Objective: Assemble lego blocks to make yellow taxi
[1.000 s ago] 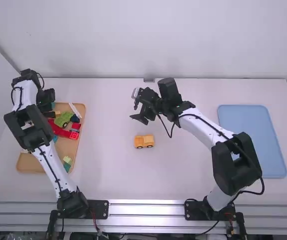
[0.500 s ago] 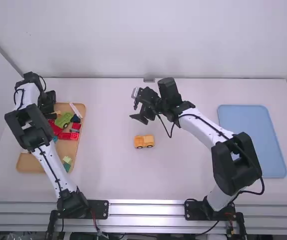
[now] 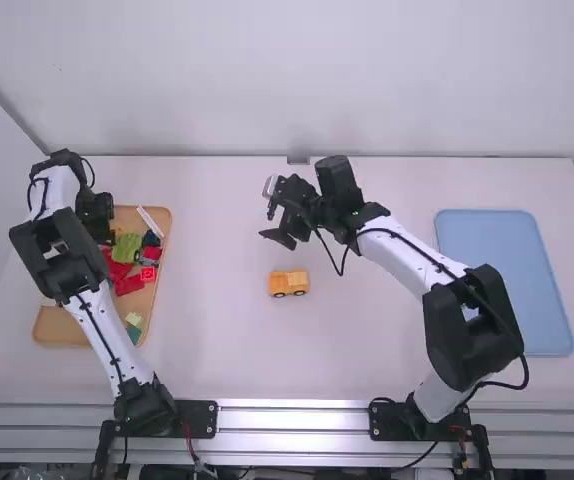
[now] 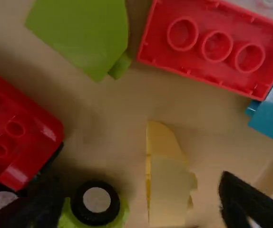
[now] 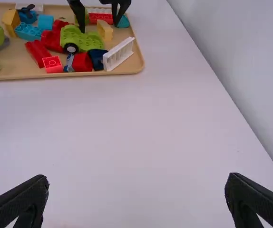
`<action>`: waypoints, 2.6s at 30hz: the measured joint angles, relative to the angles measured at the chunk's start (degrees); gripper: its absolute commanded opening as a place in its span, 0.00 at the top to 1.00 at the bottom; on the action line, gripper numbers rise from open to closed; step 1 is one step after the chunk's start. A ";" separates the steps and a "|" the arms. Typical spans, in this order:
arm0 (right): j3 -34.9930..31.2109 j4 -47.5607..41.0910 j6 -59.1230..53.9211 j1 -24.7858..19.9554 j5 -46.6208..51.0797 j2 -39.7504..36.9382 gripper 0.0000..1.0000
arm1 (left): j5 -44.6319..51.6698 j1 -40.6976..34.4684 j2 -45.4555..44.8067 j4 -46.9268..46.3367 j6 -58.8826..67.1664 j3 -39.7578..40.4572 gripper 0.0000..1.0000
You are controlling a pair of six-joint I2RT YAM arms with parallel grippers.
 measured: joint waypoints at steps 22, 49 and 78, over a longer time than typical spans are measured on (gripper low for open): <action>0.00 0.26 0.09 0.00 2.36 0.00 0.01 | -0.15 -0.02 0.00 2.56 -0.39 -4.28 0.15; 0.00 0.22 -1.25 0.02 2.75 0.00 0.01 | -0.83 -0.02 0.00 0.02 0.15 -4.28 0.49; 0.00 0.09 -1.29 0.02 2.71 0.00 0.01 | 4.37 -0.13 -0.15 2.89 4.59 -5.73 0.44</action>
